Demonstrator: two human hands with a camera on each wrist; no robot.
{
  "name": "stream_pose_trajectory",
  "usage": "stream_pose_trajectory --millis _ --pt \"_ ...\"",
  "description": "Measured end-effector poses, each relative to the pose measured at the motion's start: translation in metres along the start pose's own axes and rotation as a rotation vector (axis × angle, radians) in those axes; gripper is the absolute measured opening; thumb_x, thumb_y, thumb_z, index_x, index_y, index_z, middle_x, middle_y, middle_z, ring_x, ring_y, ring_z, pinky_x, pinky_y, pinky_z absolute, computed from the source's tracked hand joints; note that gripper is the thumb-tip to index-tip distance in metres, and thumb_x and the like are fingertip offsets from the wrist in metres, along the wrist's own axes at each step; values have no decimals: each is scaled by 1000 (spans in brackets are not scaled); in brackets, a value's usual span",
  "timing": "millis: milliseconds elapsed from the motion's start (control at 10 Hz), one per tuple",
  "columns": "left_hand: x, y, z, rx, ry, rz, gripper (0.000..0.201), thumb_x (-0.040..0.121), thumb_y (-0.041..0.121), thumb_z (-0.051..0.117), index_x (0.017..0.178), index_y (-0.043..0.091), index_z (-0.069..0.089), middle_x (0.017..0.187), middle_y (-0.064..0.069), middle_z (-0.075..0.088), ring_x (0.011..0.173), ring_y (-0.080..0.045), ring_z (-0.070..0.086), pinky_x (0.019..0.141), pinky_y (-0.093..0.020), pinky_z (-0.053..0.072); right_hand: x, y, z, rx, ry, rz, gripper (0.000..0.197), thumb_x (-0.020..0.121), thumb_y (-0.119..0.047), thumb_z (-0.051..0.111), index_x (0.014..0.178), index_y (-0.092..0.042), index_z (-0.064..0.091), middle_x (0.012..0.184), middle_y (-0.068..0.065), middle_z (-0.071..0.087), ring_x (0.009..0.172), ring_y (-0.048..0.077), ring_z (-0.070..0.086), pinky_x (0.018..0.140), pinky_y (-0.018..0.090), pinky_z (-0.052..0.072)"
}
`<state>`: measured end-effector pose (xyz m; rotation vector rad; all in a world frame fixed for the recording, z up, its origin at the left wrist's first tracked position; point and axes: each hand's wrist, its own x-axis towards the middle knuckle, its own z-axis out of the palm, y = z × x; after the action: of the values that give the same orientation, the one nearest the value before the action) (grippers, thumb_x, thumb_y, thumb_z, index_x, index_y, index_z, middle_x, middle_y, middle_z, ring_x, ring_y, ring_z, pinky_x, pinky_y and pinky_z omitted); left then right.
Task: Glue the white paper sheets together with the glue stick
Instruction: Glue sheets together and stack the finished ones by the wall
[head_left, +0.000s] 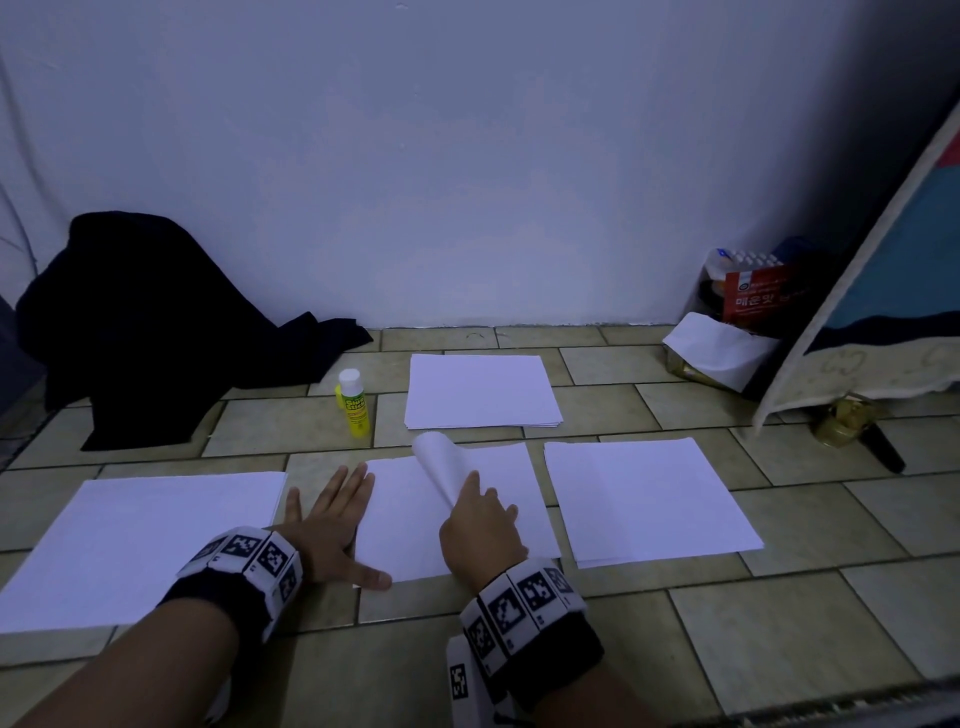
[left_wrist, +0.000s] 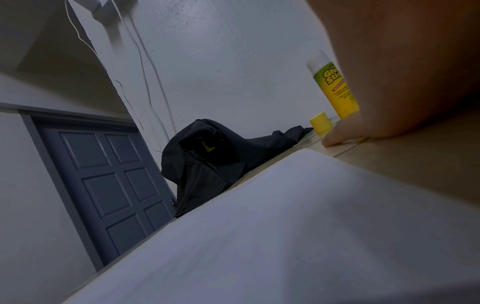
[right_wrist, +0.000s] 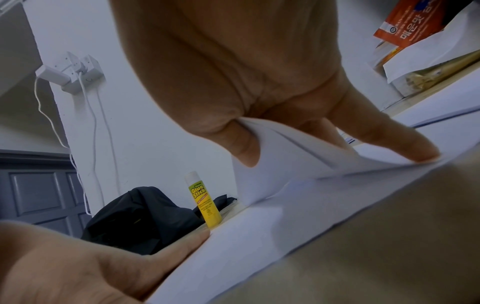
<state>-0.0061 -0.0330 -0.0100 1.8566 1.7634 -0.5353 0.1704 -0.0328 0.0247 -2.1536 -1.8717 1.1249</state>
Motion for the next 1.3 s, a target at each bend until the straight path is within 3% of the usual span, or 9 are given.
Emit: stream_pose_trajectory --millis 300,400,600,700,900,1100,1300 --pt "1 0 0 3 -1 -1 129 75 72 59 145 12 -32 151 0 -40 141 -19 -34 112 -60 -14 6 0 2 -3 -35 75 59 97 -18 35 151 -9 11 152 13 24 144 36 10 111 62 21" --pt "2 -2 1 9 -9 8 141 61 86 55 144 12 -32 150 1 -41 140 -17 -35 111 -59 -15 10 -2 5 -27 -48 89 58 97 -18 35 150 -7 14 152 15 22 143 38 10 113 59 19" --pt "-1 -1 1 -4 -1 9 130 74 72 60 145 12 -32 150 1 -41 140 -17 -34 111 -59 -15 11 -2 4 -49 -72 129 62 98 -19 35 151 -6 6 157 15 10 145 37 1 114 58 13" --pt "-1 -1 1 -6 1 6 130 75 71 60 145 11 -31 151 1 -40 140 -18 -34 111 -60 -14 14 -2 6 -103 -64 117 61 96 -20 35 150 -3 10 155 18 15 144 37 8 115 57 11" --pt "0 -1 0 -10 2 3 130 75 72 60 144 11 -32 151 0 -40 140 -18 -34 111 -60 -14 9 0 1 -68 -79 95 57 97 -18 36 149 -9 14 156 11 11 145 35 -1 112 62 16" --pt "-2 1 -1 -30 8 -8 130 75 72 60 145 12 -32 151 0 -40 140 -18 -34 112 -59 -14 13 3 4 -105 -76 55 55 95 -18 34 146 -3 20 152 19 22 142 39 14 115 57 15" --pt "-3 1 -2 -40 12 -4 138 66 82 57 145 12 -32 149 3 -42 140 -17 -34 111 -60 -14 10 6 4 -109 -84 0 63 97 -26 39 150 -12 9 150 20 25 141 41 16 114 58 16"
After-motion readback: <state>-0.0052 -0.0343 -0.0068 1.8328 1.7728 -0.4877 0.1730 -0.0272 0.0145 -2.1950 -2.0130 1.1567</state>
